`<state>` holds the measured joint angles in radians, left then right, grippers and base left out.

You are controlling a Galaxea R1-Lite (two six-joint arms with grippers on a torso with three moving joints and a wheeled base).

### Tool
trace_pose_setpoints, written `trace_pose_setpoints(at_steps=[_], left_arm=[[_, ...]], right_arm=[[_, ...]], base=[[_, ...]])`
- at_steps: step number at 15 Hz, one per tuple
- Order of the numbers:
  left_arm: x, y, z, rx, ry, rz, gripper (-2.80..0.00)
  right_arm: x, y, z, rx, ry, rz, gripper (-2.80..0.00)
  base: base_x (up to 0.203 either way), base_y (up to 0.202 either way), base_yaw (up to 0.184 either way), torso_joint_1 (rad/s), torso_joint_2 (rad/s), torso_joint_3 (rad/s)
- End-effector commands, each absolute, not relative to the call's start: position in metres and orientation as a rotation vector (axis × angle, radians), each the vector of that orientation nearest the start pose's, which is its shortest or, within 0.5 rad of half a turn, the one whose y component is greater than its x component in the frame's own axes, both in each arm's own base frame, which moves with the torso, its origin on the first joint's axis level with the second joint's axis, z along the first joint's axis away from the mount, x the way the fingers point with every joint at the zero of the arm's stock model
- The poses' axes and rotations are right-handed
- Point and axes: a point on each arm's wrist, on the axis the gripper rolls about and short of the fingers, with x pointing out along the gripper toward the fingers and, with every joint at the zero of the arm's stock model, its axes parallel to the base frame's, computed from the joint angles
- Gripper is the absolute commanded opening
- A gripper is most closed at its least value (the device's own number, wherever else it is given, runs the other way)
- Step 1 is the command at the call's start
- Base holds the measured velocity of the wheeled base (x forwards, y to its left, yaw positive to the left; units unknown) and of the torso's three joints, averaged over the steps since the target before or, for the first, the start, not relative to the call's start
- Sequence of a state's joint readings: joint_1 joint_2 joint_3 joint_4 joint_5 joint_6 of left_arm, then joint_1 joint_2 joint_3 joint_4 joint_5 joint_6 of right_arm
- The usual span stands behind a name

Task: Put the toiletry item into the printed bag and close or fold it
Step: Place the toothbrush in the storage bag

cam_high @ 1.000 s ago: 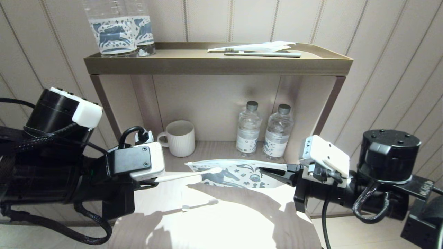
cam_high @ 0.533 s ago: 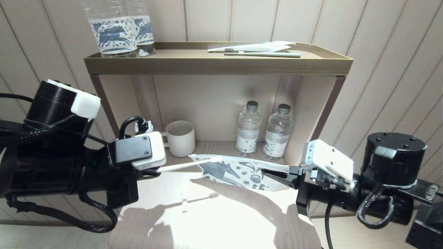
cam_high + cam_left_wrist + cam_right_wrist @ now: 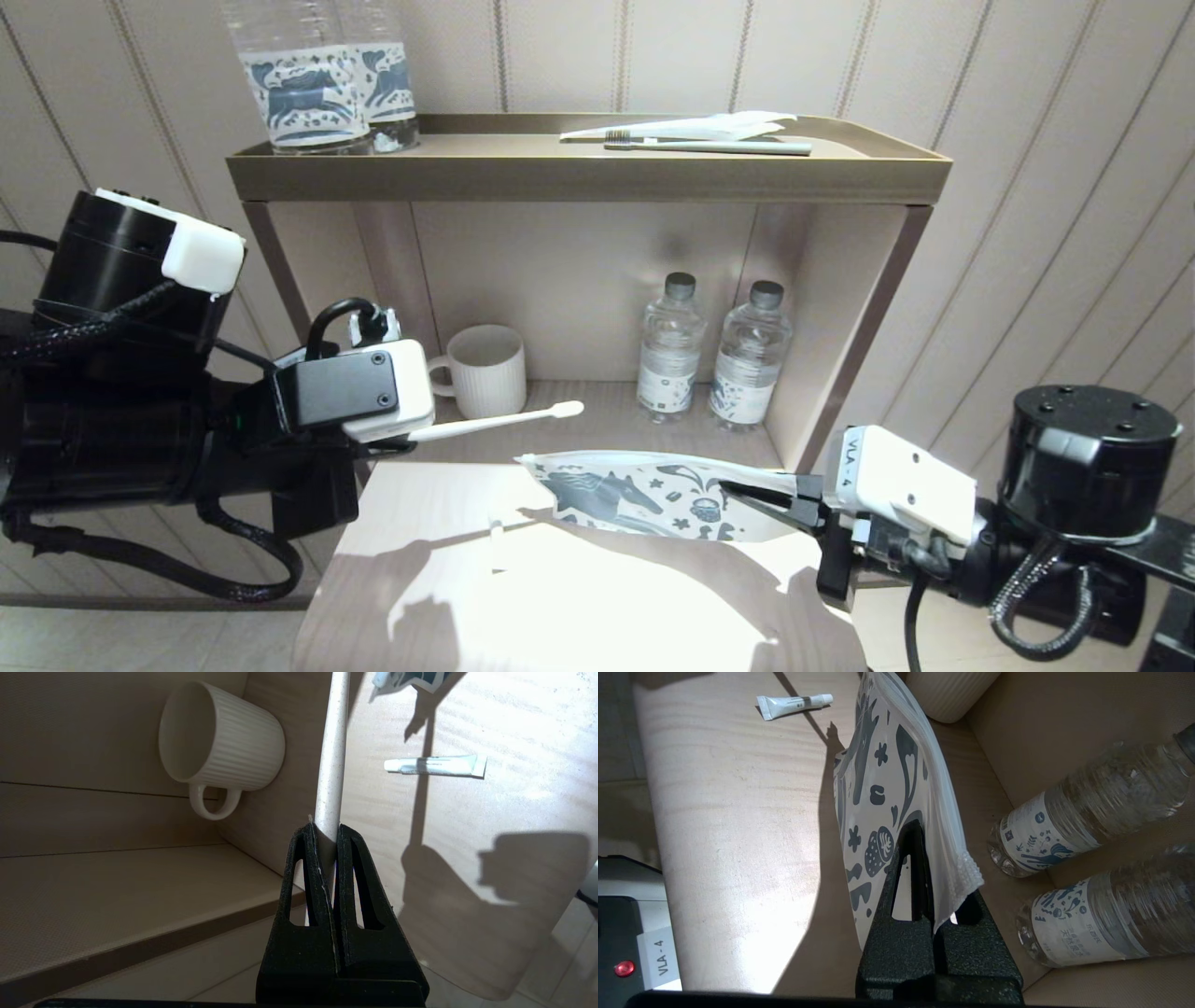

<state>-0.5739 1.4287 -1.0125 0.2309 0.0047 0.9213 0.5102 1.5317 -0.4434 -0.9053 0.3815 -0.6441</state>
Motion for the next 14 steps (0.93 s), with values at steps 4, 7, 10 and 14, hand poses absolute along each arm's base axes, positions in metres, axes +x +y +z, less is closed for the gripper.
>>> trace_pose_setpoints(at_steps=[4, 7, 10, 14], left_arm=[[0.190, -0.129, 0.218, 1.122, 0.381, -0.823, -2.80], [0.193, -0.132, 0.219, 1.130, 0.381, -0.807, -2.80], [0.190, -0.130, 0.222, 1.126, 0.370, -0.799, -2.80], [0.191, -0.131, 0.221, 1.129, 0.375, -0.799, -2.80]], right_arm=[[0.203, 0.123, 0.157, -0.667, -0.106, 0.895, -2.80], [0.203, 0.121, 0.159, -0.720, -0.160, 0.827, -2.80], [0.199, 0.122, 0.160, -0.753, -0.218, 0.787, -2.80], [0.196, 0.120, 0.152, -0.799, -0.199, 0.791, -2.80]], base=[[0.000, 0.000, 0.000, 0.000, 0.00, 0.000], [0.000, 0.000, 0.000, 0.000, 0.00, 0.000], [0.000, 0.000, 0.000, 0.000, 0.00, 0.000], [0.000, 0.000, 0.000, 0.000, 0.00, 0.000]])
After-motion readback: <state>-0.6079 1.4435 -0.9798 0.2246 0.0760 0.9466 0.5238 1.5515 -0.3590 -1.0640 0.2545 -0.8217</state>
